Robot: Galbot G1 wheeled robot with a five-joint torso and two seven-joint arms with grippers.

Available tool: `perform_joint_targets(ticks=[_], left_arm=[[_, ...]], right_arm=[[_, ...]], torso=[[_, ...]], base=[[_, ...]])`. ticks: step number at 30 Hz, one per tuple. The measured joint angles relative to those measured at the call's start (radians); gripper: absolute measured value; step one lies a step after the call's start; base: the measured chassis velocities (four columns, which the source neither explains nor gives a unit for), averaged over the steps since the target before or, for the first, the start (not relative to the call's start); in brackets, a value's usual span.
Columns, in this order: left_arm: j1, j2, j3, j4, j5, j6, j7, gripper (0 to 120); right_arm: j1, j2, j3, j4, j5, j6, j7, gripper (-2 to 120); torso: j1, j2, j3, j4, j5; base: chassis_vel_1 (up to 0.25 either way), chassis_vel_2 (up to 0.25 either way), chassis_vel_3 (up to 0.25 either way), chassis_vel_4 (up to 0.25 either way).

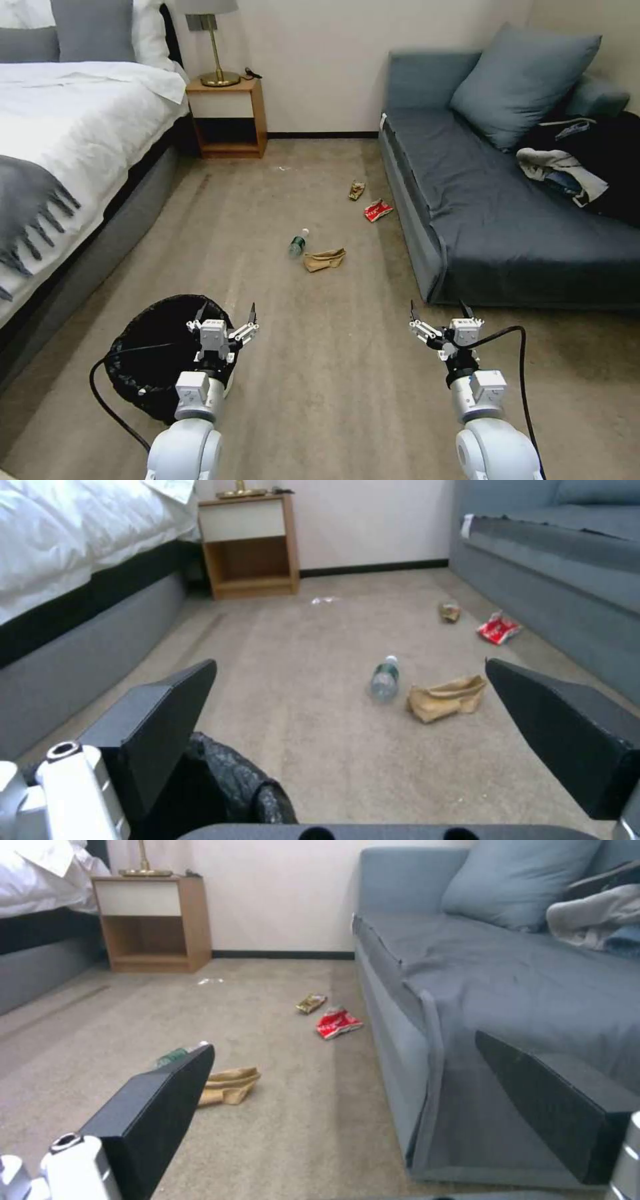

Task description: Pick up the trash bin, then pick up the garbage on the floor and place it into the trash bin.

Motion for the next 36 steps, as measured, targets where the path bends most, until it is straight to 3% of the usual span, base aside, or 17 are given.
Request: perform_joint_targets(ticks=[12, 18, 21, 24, 25, 27, 28, 30, 33, 36], left_arm=[[0.004, -0.001, -0.008, -0.001, -0.004, -0.012, 0.000, 100], [0.061, -0.027, -0.112, -0.024, -0.076, -0.165, -0.006, 100], [0.077, -0.035, -0.144, -0.031, -0.095, -0.206, -0.008, 100], [0.099, -0.034, -0.180, -0.038, -0.114, -0.263, -0.008, 100], [0.099, -0.034, -0.180, -0.038, -0.114, -0.263, -0.008, 100], [0.133, -0.036, -0.239, -0.049, -0.147, -0.354, -0.008, 100], [0.133, -0.036, -0.239, -0.049, -0.147, -0.354, -0.008, 100], [0.156, -0.029, -0.286, -0.058, -0.153, -0.416, -0.030, 100], [0.162, -0.012, -0.305, -0.065, -0.139, -0.429, -0.063, 100], [0.159, 0.000, -0.298, -0.075, -0.139, -0.398, -0.085, 100]], right_arm=[[-0.002, 0.000, -0.003, 0.000, 0.000, 0.011, 0.002, 100], [-0.033, 0.000, -0.047, -0.008, -0.013, 0.153, 0.034, 100], [-0.046, 0.000, -0.063, -0.011, -0.018, 0.209, 0.046, 100], [-0.075, -0.001, -0.103, -0.020, -0.030, 0.338, 0.075, 100], [-0.075, -0.001, -0.103, -0.020, -0.030, 0.338, 0.075, 100], [-0.094, -0.001, -0.131, -0.026, -0.038, 0.426, 0.094, 100], [-0.094, -0.001, -0.131, -0.026, -0.038, 0.426, 0.094, 100], [-0.108, -0.002, -0.151, -0.030, -0.044, 0.488, 0.108, 100], [-0.116, -0.002, -0.163, -0.033, -0.048, 0.526, 0.116, 100], [-0.118, -0.002, -0.163, -0.033, -0.048, 0.532, 0.118, 100]], torso=[[0.000, 0.000, 0.000, -0.0001, -0.0001], [0.000, 0.000, 0.000, 0.0002, -0.0001], [0.000, 0.000, 0.000, 0.0009, 0.0003], [0.000, 0.000, 0.000, -0.0002, 0.0001], [0.000, 0.000, 0.000, -0.0002, 0.0001], [0.000, 0.000, 0.000, 0.0002, -0.0002], [0.000, 0.000, 0.000, 0.0002, -0.0002], [0.000, 0.000, 0.000, 0.0004, -0.0003], [0.000, 0.000, 0.000, 0.0003, 0.0002], [0.000, 0.000, 0.000, 0.0000, 0.0001]], base=[[0.000, 0.000, 0.000, 0.000], [0.000, 0.000, 0.000, 0.000], [0.000, 0.000, 0.000, 0.000], [0.000, 0.000, 0.000, 0.000], [0.000, 0.000, 0.000, 0.000], [0.000, 0.000, 0.000, 0.000], [0.000, 0.000, 0.000, 0.000], [0.000, 0.000, 0.000, 0.000], [0.000, 0.000, 0.000, 0.000], [0.000, 0.000, 0.000, 0.000]])
